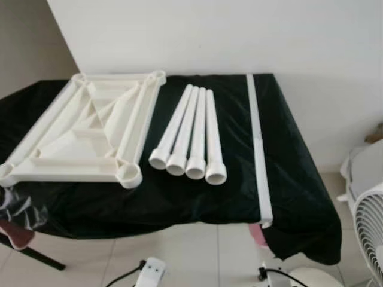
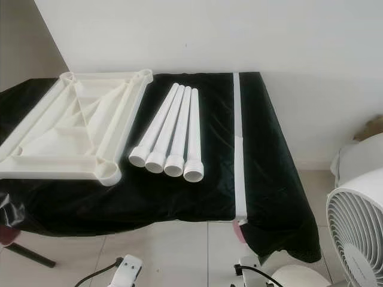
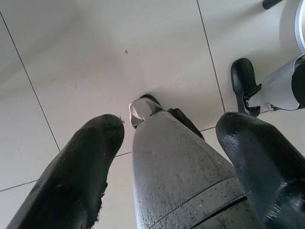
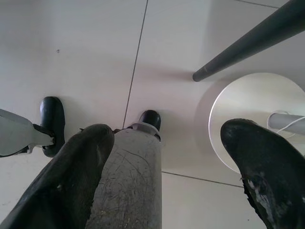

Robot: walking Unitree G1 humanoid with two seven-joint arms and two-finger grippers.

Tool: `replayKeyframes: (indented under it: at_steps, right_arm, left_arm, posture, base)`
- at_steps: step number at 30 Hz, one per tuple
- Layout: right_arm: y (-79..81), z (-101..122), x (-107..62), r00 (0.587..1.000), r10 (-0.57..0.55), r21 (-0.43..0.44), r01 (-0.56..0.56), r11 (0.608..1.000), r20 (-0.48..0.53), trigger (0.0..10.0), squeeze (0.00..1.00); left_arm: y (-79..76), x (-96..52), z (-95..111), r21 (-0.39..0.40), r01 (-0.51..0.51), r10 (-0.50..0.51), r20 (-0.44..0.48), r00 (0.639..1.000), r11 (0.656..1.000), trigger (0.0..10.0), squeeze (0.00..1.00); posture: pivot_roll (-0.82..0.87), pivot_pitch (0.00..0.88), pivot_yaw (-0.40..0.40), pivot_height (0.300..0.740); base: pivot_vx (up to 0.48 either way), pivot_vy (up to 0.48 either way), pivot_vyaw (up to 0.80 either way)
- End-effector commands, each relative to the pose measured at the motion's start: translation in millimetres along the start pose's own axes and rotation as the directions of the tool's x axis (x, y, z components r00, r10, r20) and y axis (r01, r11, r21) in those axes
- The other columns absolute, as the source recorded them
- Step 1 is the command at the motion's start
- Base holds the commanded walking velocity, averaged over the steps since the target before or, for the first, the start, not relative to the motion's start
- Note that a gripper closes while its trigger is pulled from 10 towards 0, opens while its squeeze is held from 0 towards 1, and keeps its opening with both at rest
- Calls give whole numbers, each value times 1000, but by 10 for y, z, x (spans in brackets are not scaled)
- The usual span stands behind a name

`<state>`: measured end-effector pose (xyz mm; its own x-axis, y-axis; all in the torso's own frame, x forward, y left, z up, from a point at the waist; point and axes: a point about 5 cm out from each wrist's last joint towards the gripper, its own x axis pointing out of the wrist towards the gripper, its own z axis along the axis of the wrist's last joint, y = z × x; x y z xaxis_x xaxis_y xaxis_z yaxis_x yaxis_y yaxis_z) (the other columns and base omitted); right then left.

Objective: Building children table

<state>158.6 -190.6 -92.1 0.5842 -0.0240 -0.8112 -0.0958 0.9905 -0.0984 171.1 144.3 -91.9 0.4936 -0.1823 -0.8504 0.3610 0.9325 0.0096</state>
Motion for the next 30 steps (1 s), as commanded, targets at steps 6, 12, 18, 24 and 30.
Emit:
replayKeyframes:
  at_steps: [6,12,18,24,30]
  right_arm:
    - [5,-49,-8,1000,5,9,-5,1000,-24,10000,0]
    - [-1,-61,-11,1000,4,4,-4,1000,-30,10000,0]
    - [-3,-70,-14,999,3,-1,-3,1000,-32,10000,0]
    - [-6,-81,-17,999,2,1,-2,1000,-35,10000,0]
    - [-7,-98,-22,999,-1,6,1,1000,-38,10000,0]
  left_arm:
    - [16,-14,-96,-30,-40,39,-34,999,999,10000,0]
    - [14,-16,-107,-36,-40,39,-37,999,999,10000,0]
    - [16,-18,-118,-39,-40,39,-40,998,998,10000,0]
    - [17,-20,-125,-36,-40,39,-42,998,999,10000,0]
    - [19,-22,-133,-30,-41,40,-44,998,999,10000,0]
  posture:
    - [-24,0,43,740]
    - [-18,0,35,740]
    - [-17,0,35,740]
    - [-18,0,35,740]
    - [-19,0,37,740]
  base:
    - [0,144,0]
    - [0,367,0]
    - [0,394,0]
    - [0,401,0]
    - [0,401,0]
